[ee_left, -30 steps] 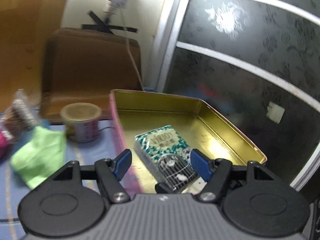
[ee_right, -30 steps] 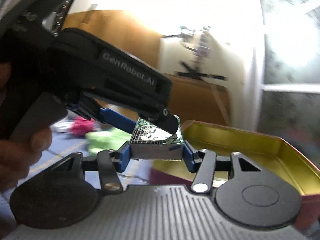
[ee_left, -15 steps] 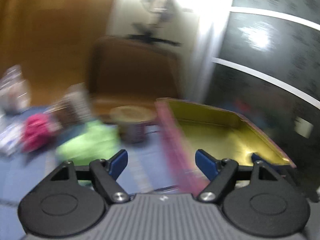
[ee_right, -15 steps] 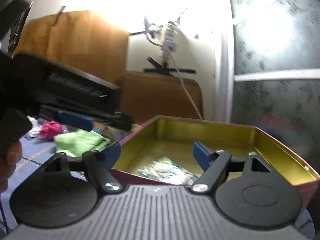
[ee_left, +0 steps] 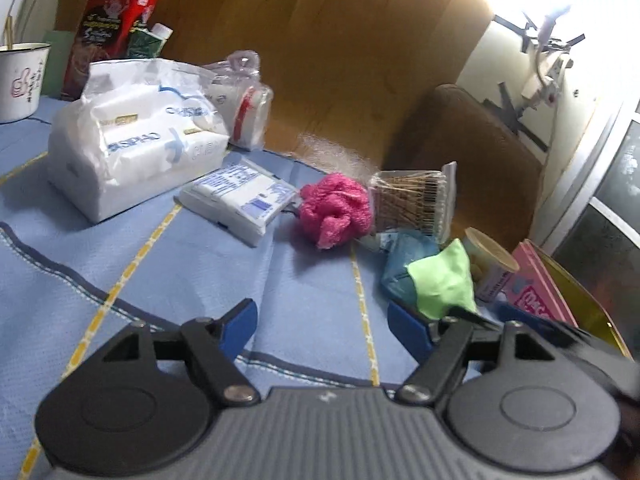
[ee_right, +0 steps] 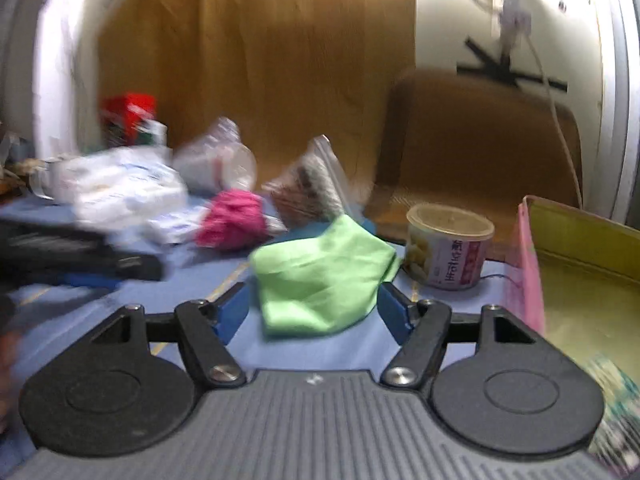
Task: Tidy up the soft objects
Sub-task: 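Lower the right gripper onto the green cloth and pinch it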
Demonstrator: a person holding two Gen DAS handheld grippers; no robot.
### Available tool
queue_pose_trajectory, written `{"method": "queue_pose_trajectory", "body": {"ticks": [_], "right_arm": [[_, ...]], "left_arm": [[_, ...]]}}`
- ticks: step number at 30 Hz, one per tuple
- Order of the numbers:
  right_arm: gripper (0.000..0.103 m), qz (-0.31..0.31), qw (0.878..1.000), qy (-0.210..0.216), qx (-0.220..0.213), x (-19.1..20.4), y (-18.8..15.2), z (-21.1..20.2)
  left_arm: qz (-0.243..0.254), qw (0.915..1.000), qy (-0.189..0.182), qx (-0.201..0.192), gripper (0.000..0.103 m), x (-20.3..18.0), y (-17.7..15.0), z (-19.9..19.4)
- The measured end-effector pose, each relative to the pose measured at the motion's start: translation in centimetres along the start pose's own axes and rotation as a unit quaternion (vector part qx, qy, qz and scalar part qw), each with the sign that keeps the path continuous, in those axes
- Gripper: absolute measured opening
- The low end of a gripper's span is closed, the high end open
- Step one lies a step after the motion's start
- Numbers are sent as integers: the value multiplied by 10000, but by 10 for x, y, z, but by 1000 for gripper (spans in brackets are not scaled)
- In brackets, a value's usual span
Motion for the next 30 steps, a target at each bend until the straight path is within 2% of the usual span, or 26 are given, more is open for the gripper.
{"method": "queue_pose_trajectory", "body": {"ticks": [1, 2, 3, 4, 5, 7, 11, 14, 16, 17, 20, 23, 27, 29, 30], "right_arm": [[71, 10, 9998, -91, 190, -1, 1, 13], [62, 130, 9988, -144, 450, -6, 2, 22], [51, 309, 9974, -59, 648, -11, 3, 25], [30, 394, 9964, 60, 745, -14, 2, 24], [20, 329, 9971, 47, 689, -14, -1, 18], [19, 191, 9977, 74, 640, -12, -9, 1], [16, -26, 9971, 481, 587, 0, -37, -48], [16, -272, 9926, 973, 676, 16, -57, -78], [16, -642, 9900, 1132, 543, 29, -74, -98], [16, -868, 9884, 1159, 447, 34, -77, -102], [17, -1302, 9835, 1229, 265, 46, -84, -112], [17, -1249, 9841, 1238, 249, 43, -83, -112], [17, -962, 9882, 1155, 309, 33, -77, -108], [25, -785, 9893, 1187, 323, 26, -76, -106], [25, -762, 9897, 1177, 301, 25, -76, -107]], "left_arm": [[29, 10000, -11, -30, 73, -1, 0, -1], [54, 10000, -18, -57, 73, -1, 0, 0], [80, 9999, -48, -90, 75, -2, -1, -1], [93, 9998, -79, -129, 76, -2, -1, -2], [103, 9998, -109, -164, 76, -2, -1, -3], [129, 9996, -166, -194, 76, -4, -1, -3], [353, 9977, -493, -293, 74, -14, -2, -10], [615, 9930, -984, -214, 73, -30, -6, -17], [704, 9890, -1298, -105, 71, -43, -12, -22], [788, 9879, -1338, -41, 71, -51, -15, -24], [1326, 9876, -835, 136, 69, -69, -20, -28], [1224, 9885, -858, 238, 69, -67, -24, -32], [1209, 9908, -414, 443, 63, -55, -24, -26], [1063, 9922, -239, 598, 59, -48, -24, -20], [1014, 9929, -213, 590, 59, -45, -24, -20]]}}
Point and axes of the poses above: each gripper's, at about its wrist camera, not at the fingertips, and z roughly the way its jaws point, x to its left, y to its top, the point moved 3 cm from there along z, roughly the way its jaws point, and after that the axes turned 15 degrees about z, right-handed, at the moved point
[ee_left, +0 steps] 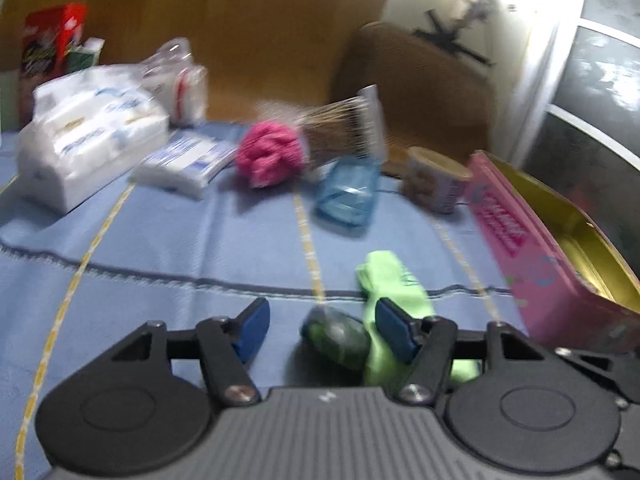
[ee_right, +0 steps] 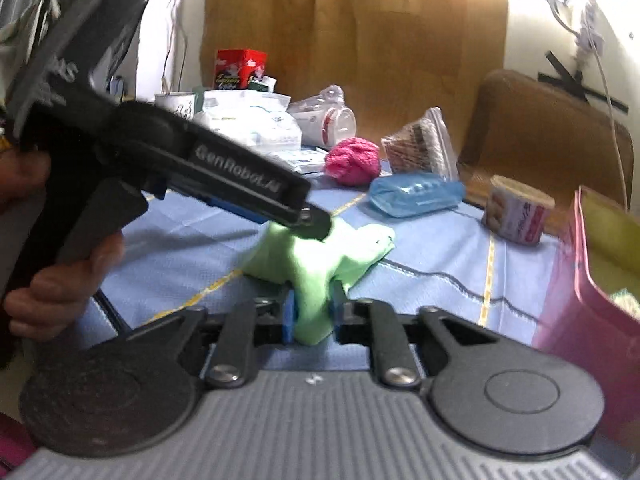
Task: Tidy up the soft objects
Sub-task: 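Lower the right gripper onto the green cloth and pinch it, then carry the green cloth into the pink tin and release it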
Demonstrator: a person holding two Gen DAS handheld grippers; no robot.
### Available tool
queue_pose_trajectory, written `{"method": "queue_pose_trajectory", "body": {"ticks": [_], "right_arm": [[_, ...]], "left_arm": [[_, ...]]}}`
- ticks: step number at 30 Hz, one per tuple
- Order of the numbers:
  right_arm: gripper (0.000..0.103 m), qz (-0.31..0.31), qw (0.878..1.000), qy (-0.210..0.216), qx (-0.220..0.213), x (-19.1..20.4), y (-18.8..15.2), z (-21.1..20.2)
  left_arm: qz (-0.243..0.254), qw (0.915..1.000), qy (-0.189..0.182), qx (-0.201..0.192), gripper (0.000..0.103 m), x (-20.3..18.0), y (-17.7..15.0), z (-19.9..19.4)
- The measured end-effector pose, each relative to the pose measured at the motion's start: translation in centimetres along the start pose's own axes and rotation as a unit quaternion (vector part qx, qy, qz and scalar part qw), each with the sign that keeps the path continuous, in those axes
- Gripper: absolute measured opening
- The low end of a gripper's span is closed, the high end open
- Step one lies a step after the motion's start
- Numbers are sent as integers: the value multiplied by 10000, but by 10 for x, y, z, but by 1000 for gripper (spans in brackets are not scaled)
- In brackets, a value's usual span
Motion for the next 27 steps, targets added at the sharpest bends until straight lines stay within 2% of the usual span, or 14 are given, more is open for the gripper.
{"method": "queue_pose_trajectory", "body": {"ticks": [3, 4, 7, 10, 13, 15, 17, 19, 20, 21, 22, 23, 25, 27], "right_arm": [[18, -11, 9997, -168, -162, -4, 1, -3], [6, -8, 9995, -259, -169, -6, 1, -3], [5, 213, 9990, -333, -195, -14, 4, -5], [5, 448, 9958, -472, -642, -18, 8, -20], [5, 414, 9915, -577, -1087, -18, 16, -32], [5, 336, 9924, -551, -1048, -17, 16, -31], [5, 234, 9939, -543, -929, -14, 11, -26], [5, 182, 9952, -497, -817, -11, 8, -23], [5, 168, 9956, -461, -804, -10, 7, -23], [5, 145, 9954, -430, -843, -10, 7, -25], [5, 106, 9946, -424, -938, -9, 9, -28], [5, 81, 9941, -420, -998, -9, 9, -34], [5, 128, 9923, -510, -1120, -13, 12, -37], [5, 109, 9870, -717, -1436, -17, 16, -45]], "left_arm": [[-8, 10000, -10, -2, 59, 1, 1, -1], [11, 10000, 21, -11, 59, 1, 1, -2], [-36, 10000, 84, -32, 59, 5, 4, -4], [-178, 9998, -3, -118, 59, 6, 10, -10], [-319, 9975, -545, -326, 70, -2, 20, -22], [-449, 9925, -1065, -385, 92, -9, 26, -26], [-561, 9857, -1554, -347, 94, -17, 30, -25], [-495, 9818, -1821, -194, 82, -28, 33, -19], [-384, 9817, -1863, -68, 59, -35, 33, -14], [-300, 9810, -1918, 48, 43, -41, 33, -9], [-305, 9780, -2065, 51, 38, -46, 35, -7], [-312, 9743, -2228, 32, 25, -51, 40, -6], [-163, 9723, -2329, -55, 23, -62, 52, -9], [72, 9688, -2466, -244, 23, -80, 71, -13]]}}
Point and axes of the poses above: each gripper's, at about its wrist camera, not at the fingertips, and z roughly the way its jaws point, x to its left, y to its top, the point moved 3 cm from there along z, roughly the way its jaws point, and after that the axes turned 15 degrees about z, right-handed, at the moved point
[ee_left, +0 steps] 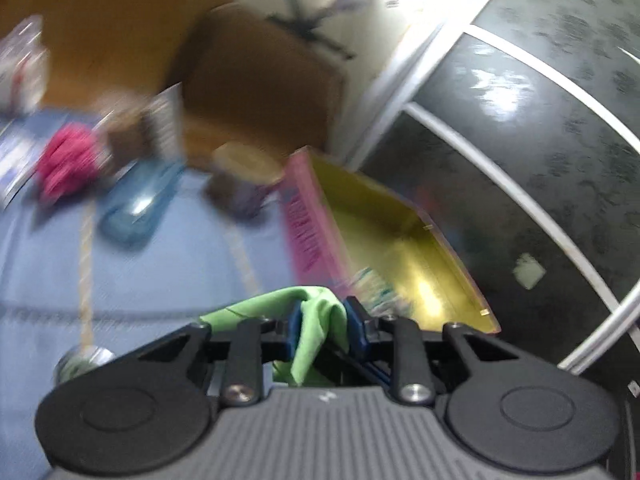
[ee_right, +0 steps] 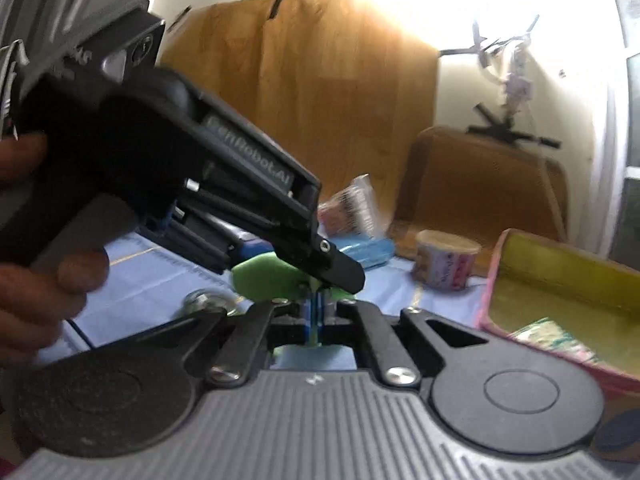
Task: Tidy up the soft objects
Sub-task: 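Carry the green cloth into the pink tin and release it, then move the right gripper to the green correction tape and grasp it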
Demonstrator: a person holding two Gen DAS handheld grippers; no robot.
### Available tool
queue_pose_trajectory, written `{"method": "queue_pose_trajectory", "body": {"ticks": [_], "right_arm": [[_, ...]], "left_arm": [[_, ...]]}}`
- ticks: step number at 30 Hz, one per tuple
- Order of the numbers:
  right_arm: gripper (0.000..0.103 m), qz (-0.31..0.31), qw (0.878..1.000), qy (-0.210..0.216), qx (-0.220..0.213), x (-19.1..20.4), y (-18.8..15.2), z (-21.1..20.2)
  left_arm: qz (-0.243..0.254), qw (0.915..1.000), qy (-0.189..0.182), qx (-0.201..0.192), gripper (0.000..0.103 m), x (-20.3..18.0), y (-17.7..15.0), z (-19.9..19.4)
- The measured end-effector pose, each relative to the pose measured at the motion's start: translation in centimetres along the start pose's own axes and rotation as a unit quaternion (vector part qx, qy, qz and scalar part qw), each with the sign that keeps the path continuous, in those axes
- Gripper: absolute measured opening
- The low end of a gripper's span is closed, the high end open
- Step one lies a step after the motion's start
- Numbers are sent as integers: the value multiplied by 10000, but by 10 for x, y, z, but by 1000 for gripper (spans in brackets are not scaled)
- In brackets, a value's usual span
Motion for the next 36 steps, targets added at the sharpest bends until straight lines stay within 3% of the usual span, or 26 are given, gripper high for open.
{"method": "queue_pose_trajectory", "body": {"ticks": [3, 8, 13, 15, 16, 18, 20, 21, 23, 27, 30, 33, 36], "right_arm": [[5, 21, 9971, -415, -630, -16, 16, -15], [5, 31, 9799, -1372, -1445, -56, 36, -42], [5, 24, 9632, -2189, -1561, -101, 36, -53], [5, 13, 9592, -2431, -1446, -117, 32, -51], [6, -10, 9568, -2581, -1340, -125, 28, -48], [17, -81, 9500, -2910, -1128, -137, 20, -42], [79, -21, 9438, -3155, -983, -151, 15, -35], [89, 37, 9419, -3221, -956, -157, 14, -35], [93, 193, 9384, -3313, -966, -166, 14, -37], [93, 599, 9379, -3132, -1369, -162, 18, -51], [92, 684, 9481, -2625, -1661, -141, 20, -56], [92, 626, 9716, -1683, -1538, -110, 22, -51], [93, 324, 9974, -243, -603, -67, 13, -31]], "left_arm": [[506, 9980, -325, -181, 23, -32, 27, 14], [1063, 9888, -1002, -312, 24, -85, 53, 57], [1155, 9844, -1322, -106, 28, -115, 53, 113], [1161, 9869, -1123, 49, 44, -119, 50, 130], [1165, 9883, -983, 102, 46, -119, 47, 136], [1152, 9895, -857, 156, 50, -115, 43, 139], [1107, 9912, -715, 124, 58, -109, 41, 135], [1092, 9921, -611, 54, 61, -103, 40, 128], [1103, 9928, -442, -116, 64, -94, 41, 114], [957, 9940, 76, -518, 68, -64, 35, 67], [682, 9936, 618, -659, 68, -30, 24, 27], [260, 9900, 1235, -633, 68, 9, 8, -12], [-292, 9831, 1750, -442, 68, 48, -12, -43]]}}
Point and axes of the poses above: each gripper's, at about its wrist camera, not at the fingertips, and z roughly the way its jaws point, x to its left, y to its top, the point moved 3 cm from there along z, roughly the way its jaws point, and after that the axes turned 15 degrees about z, right-handed, at the moved point
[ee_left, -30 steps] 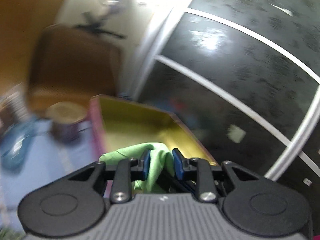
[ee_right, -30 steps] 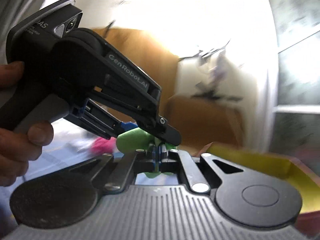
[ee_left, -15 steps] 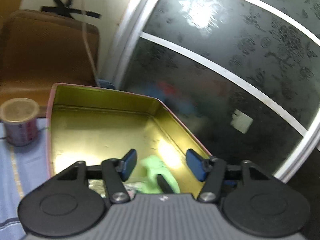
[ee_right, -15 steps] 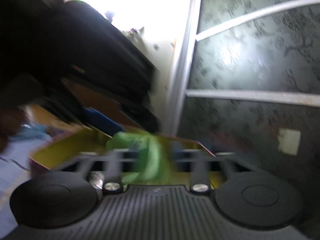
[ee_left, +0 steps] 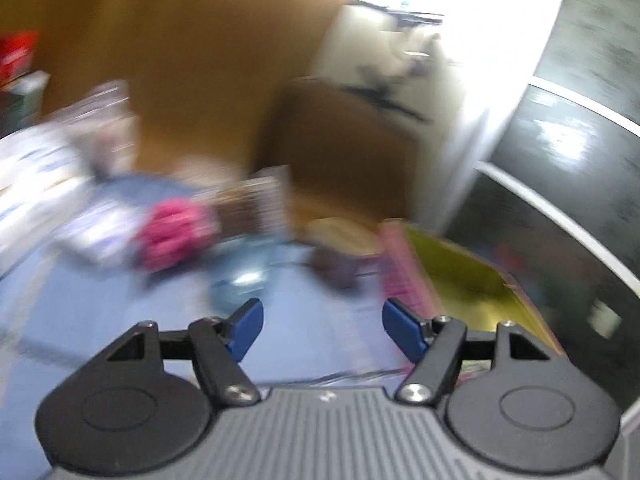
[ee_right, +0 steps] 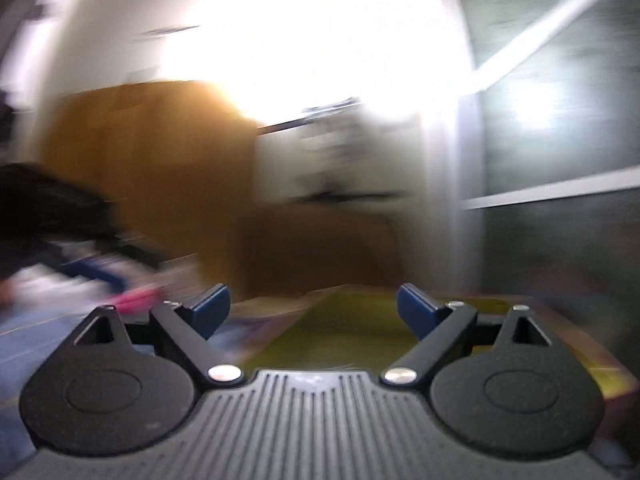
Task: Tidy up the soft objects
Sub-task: 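Move the right gripper to the green correction tape and grasp it, then carry the correction tape into the pink tin and open the right gripper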
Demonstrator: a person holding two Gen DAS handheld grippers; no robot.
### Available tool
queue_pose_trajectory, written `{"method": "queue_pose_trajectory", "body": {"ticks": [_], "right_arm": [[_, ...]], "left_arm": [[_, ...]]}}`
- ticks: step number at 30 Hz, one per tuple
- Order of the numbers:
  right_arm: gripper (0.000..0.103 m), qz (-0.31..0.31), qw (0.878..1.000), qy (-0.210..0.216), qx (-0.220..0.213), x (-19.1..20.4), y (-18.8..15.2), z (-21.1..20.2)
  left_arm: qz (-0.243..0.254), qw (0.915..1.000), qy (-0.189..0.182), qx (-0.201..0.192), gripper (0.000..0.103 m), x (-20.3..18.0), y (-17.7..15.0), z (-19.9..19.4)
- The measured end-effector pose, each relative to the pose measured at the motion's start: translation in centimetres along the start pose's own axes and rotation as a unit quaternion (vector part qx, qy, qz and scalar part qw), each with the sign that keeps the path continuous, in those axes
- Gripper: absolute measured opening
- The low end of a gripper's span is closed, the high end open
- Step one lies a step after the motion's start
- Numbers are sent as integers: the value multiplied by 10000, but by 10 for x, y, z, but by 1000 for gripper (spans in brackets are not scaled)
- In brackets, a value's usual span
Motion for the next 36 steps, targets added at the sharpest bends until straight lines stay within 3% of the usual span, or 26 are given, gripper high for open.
{"method": "queue_pose_trajectory", "body": {"ticks": [2, 6, 9, 12, 16, 19, 22, 24, 26, 36], "right_arm": [[93, -112, 9949, 583, 810, 30, -16, 19], [91, -304, 9768, 915, 1914, 66, -43, 59], [87, -328, 9690, 1002, 2236, 81, -50, 77], [74, -381, 9636, 1061, 2423, 93, -55, 87], [45, -95, 9574, 1206, 2622, 96, -57, 95], [37, 10, 9597, 1105, 2584, 102, -61, 88], [37, 328, 9591, 1121, 2577, 100, -60, 83], [34, 364, 9629, 1076, 2446, 97, -57, 79], [26, 323, 9691, 991, 2234, 94, -51, 73], [26, 499, 9952, 104, 835, 41, -2, 45]], "left_arm": [[-286, 9992, 236, 127, 68, 24, -11, -10], [-653, 9972, 241, 277, 68, 54, -29, -25], [-689, 9964, 207, 438, 68, 58, -40, -27], [-739, 9956, 36, 570, 68, 60, -51, -28], [-884, 9937, -226, 648, 68, 61, -60, -26], [-966, 9920, -408, 702, 68, 55, -62, -20], [-971, 9904, -578, 796, 57, 47, -64, -10], [-885, 9899, -700, 853, 31, 37, -61, -3], [-778, 9903, -770, 853, 29, 28, -54, 1], [286, 9874, -1491, 440, 32, -66, 20, 33]]}}
Point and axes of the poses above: each gripper's, at about its wrist camera, not at the fingertips, and z roughly the way its jaws point, x to its left, y to its top, the point moved 3 cm from there along z, roughly the way its jaws point, and after that the axes turned 15 degrees about z, right-handed, at the moved point
